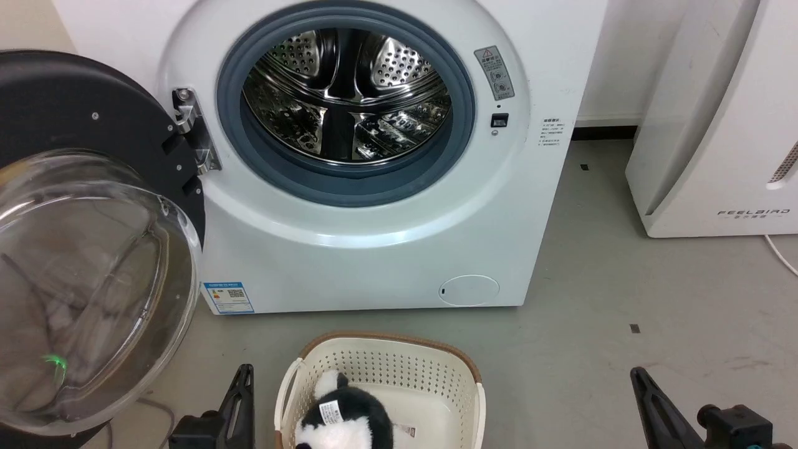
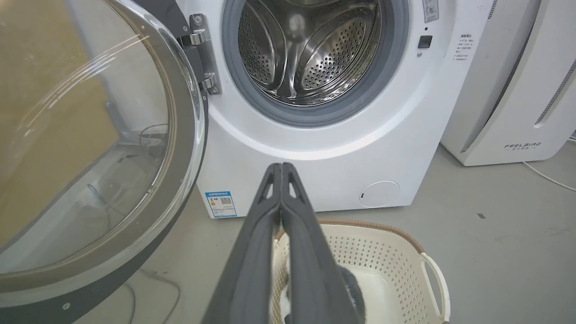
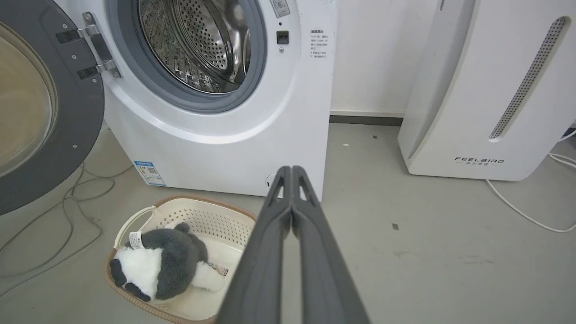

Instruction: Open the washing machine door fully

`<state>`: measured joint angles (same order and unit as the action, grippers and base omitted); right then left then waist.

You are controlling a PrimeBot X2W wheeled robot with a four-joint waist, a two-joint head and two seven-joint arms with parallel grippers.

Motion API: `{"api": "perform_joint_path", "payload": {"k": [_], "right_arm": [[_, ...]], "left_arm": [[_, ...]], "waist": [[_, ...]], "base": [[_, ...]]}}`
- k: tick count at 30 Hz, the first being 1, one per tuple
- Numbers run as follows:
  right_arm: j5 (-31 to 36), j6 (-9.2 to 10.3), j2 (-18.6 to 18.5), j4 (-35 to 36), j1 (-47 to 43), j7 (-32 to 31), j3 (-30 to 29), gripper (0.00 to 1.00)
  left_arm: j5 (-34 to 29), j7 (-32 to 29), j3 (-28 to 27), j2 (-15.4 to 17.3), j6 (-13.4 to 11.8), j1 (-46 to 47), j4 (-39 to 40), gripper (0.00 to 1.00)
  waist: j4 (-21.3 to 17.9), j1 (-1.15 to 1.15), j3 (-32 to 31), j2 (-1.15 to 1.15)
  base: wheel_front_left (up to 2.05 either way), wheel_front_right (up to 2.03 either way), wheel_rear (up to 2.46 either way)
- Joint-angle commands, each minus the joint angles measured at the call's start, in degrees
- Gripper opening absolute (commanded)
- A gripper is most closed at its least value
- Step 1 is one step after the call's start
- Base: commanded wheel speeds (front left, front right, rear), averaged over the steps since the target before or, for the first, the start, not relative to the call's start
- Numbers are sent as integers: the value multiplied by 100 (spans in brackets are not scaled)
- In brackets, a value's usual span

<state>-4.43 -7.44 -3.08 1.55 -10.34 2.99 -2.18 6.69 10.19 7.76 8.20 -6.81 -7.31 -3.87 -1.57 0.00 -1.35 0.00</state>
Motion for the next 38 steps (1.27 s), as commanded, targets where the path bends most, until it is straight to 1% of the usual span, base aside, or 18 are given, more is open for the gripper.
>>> {"api": "perform_joint_path", "payload": {"k": [1,38], "right_arm": [[23,0,1,-7,51,-12,9,0],[155,-2,7,-53,359,-102,74,0]], "left_arm": [[-29,-16,-30,-14,29,40,18,0],[-229,-330,-264,-176,233,256,134,0]], "waist": [[2,0,1,0],[51,0,43,0]], "base": [[0,0,0],[0,0,0]]}}
